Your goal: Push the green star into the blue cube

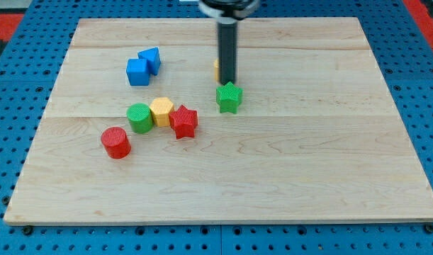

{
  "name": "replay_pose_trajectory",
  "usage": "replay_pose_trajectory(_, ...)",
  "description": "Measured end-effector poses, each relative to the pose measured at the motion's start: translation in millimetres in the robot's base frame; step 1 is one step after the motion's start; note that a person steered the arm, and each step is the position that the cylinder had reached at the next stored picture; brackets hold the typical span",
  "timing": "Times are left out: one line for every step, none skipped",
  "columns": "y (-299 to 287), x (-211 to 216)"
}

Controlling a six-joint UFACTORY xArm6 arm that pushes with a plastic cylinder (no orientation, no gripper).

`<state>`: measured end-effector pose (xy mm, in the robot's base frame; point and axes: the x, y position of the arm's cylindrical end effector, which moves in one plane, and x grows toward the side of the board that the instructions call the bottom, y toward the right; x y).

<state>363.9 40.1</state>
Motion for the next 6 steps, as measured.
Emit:
replay_pose_trajectory(52, 14)
replay_pose_trajectory(31, 47)
replay_pose_trajectory(-20, 45)
replay_pose_trajectory(-97, 25)
replay_pose_trajectory(-77, 57)
replay_pose_trajectory(-99, 42)
